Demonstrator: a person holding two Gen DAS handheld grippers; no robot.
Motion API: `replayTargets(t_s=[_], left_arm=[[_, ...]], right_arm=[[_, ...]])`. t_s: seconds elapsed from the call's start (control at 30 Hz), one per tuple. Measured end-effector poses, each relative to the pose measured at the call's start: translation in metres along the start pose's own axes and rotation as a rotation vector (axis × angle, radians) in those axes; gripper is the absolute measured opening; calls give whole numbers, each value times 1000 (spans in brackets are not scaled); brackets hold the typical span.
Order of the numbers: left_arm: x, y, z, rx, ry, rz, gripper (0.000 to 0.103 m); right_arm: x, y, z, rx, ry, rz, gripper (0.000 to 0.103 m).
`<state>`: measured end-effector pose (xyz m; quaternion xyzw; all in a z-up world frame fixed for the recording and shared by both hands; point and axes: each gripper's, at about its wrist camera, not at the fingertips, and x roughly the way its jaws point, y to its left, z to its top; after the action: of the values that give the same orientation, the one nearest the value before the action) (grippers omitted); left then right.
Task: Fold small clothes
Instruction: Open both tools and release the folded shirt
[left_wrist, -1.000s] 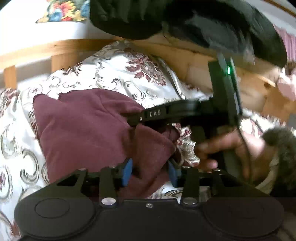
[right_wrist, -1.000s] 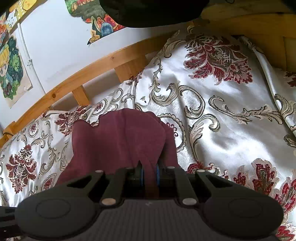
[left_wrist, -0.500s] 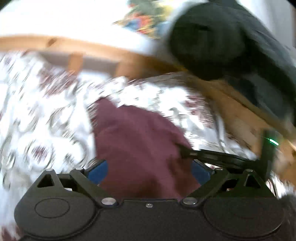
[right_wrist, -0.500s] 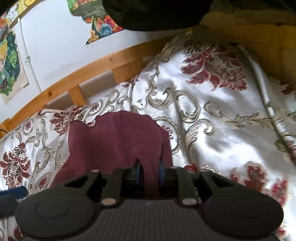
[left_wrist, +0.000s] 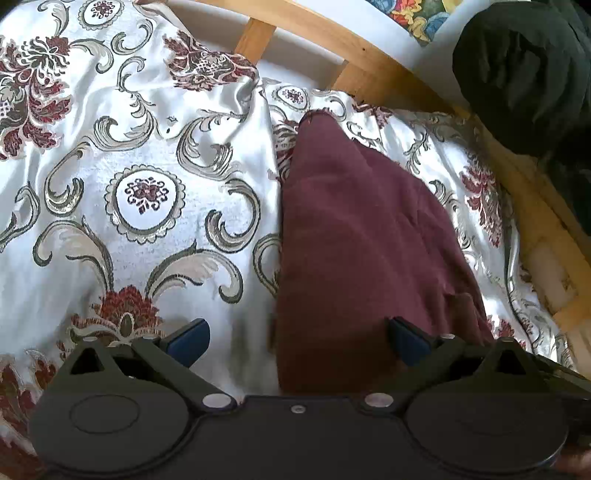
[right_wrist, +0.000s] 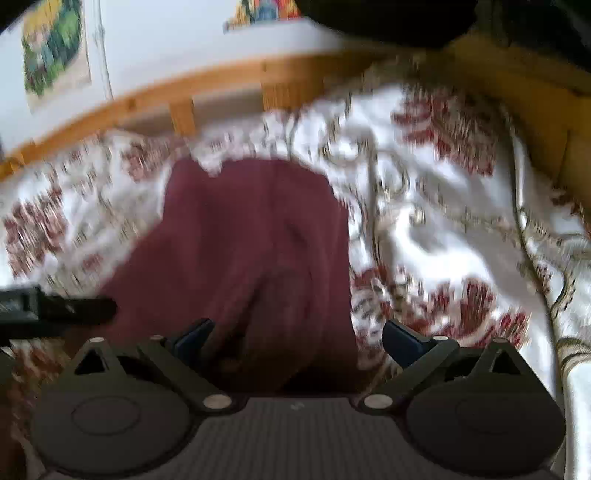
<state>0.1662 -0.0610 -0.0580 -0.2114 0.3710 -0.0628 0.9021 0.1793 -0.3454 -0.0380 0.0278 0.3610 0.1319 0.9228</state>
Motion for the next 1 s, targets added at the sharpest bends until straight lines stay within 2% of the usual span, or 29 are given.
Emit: replayTargets(t_s=[0.1,0.17,0.33,0.5,0.57,0.63,0.67,0.73,0.8,0.97,1.0], left_arm=[[2,1,-6,17,2,0,102],[4,3,-10,23,-2,-3,102],[7,9,-16,25,-28,-27,102],[6,8,-18,37,-41,-27,102],[6,7,-18,36,-42,-27,102],[6,7,-19,38,-45,-27,102],[6,7,-19,40,-46,-27,102],[5,7,-20,44,-48,-27,102],[5,7,-20,48,-49,-28,102],[6,6,-22,75,-53,-27,102],[7,5,-23,82,-54,-24,102]], right_arm=[[11,-10,-4,56,35,43,102],[11,-16,-5,97,30,79,103],[-6,-25,1,155,-95,141,103],[-7,-51,8,342,-225,207,103],[2,-63,11,426,-254,236,98],[17,-76,16,493,-248,243,74],[25,-80,17,516,-236,244,67],[42,-87,20,541,-198,246,32],[51,-88,21,547,-182,272,8],[42,-83,30,428,-251,185,4],[40,-82,31,409,-265,163,0]])
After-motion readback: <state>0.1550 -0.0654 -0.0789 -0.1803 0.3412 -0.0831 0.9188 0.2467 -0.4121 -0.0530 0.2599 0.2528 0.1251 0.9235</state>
